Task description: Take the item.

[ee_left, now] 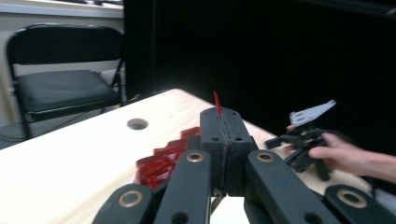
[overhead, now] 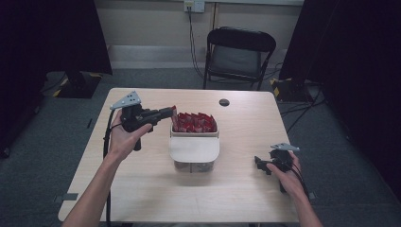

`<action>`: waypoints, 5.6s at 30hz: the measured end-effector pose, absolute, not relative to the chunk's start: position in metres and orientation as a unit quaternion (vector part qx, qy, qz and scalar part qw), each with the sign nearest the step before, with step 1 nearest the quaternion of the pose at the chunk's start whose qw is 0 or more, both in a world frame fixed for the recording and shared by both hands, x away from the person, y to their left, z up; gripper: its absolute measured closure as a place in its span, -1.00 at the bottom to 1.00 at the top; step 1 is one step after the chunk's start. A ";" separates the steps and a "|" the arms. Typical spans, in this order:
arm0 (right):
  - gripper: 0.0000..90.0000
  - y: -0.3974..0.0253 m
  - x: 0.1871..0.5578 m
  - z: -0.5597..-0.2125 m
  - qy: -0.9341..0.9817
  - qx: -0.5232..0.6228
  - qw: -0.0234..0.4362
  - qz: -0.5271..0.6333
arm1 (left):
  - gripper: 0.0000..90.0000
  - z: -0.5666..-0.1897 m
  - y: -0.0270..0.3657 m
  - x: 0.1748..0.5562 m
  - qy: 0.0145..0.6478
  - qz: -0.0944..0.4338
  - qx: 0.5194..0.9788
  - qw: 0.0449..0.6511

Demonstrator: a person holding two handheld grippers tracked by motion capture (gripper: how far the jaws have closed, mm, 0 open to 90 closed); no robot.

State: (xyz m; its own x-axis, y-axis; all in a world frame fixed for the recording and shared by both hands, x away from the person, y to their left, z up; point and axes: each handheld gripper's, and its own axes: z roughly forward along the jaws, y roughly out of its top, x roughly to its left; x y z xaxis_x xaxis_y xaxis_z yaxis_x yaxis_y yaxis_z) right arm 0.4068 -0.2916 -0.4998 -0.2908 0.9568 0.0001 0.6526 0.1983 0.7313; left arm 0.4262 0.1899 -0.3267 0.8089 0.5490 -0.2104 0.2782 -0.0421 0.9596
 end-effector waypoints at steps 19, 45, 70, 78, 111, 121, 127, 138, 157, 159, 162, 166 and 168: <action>-0.72 -0.292 0.407 -0.500 0.737 0.546 0.237 0.320 | 0.99 -0.309 0.196 0.417 0.280 0.135 0.709 0.633; -0.72 -0.292 0.407 -0.500 0.737 0.546 0.237 0.321 | 1.00 -0.291 0.222 0.411 0.289 0.152 0.682 0.654; -0.72 -0.292 0.407 -0.500 0.736 0.547 0.236 0.322 | 1.00 -0.286 0.252 0.407 0.302 0.177 0.676 0.649; -0.72 -0.292 0.407 -0.500 0.736 0.547 0.235 0.322 | 1.00 -0.286 0.263 0.405 0.312 0.195 0.678 0.636; -0.72 -0.292 0.407 -0.500 0.738 0.545 0.237 0.321 | 1.00 -0.341 0.322 0.414 0.396 0.248 0.670 0.577; -0.72 -0.292 0.407 -0.500 0.738 0.545 0.238 0.320 | 1.00 -0.376 0.309 0.424 0.406 0.236 0.709 0.525; -0.72 -0.292 0.407 -0.500 0.737 0.545 0.238 0.321 | 1.00 -0.388 0.301 0.426 0.409 0.225 0.715 0.521; -0.72 -0.292 0.407 -0.500 0.737 0.545 0.237 0.321 | 0.98 -0.404 0.293 0.426 0.404 0.214 0.740 0.494; -0.72 -0.292 0.407 -0.500 0.738 0.545 0.238 0.320 | 0.94 -0.412 0.302 0.399 0.398 0.193 0.756 0.483; -0.72 -0.292 0.407 -0.500 0.738 0.545 0.238 0.320 | 0.94 -0.412 0.303 0.398 0.397 0.191 0.756 0.484; -0.72 -0.291 0.407 -0.500 0.738 0.545 0.238 0.320 | 0.95 -0.413 0.305 0.392 0.395 0.186 0.759 0.483; -0.72 -0.292 0.407 -0.500 0.738 0.545 0.238 0.320 | 0.95 -0.415 0.303 0.377 0.376 0.200 0.773 0.470; -0.72 -0.291 0.407 -0.500 0.738 0.545 0.238 0.320 | 0.95 -0.417 0.304 0.374 0.378 0.197 0.770 0.475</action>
